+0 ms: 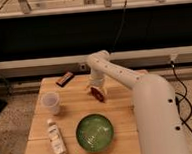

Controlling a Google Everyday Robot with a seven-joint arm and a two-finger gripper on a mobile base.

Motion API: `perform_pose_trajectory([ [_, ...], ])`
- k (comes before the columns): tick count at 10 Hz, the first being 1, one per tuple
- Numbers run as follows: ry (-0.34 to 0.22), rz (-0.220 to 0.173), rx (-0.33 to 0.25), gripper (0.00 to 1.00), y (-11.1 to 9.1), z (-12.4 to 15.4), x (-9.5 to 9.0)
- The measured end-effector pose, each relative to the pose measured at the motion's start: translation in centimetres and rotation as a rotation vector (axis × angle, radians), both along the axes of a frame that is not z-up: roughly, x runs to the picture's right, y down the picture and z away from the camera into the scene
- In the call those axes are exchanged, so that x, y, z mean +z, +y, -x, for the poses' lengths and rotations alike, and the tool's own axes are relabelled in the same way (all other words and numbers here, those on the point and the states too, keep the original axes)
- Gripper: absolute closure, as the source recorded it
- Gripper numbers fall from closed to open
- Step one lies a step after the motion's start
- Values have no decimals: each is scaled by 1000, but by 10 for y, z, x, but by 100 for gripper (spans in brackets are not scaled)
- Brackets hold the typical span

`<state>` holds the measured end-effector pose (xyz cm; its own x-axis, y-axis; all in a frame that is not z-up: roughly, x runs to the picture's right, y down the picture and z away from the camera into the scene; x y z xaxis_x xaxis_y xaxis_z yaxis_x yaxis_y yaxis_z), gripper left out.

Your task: Place the pepper in the ceramic bowl

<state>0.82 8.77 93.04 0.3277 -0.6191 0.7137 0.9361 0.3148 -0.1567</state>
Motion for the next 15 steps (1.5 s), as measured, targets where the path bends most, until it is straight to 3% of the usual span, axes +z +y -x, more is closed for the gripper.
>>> perform_pose_trajectory([
  [3,2,12,-31,21,6,-1,1],
  [11,-1,26,-66,98,12,1,1],
  [15,-2,41,-40,100,4,-3,-1],
])
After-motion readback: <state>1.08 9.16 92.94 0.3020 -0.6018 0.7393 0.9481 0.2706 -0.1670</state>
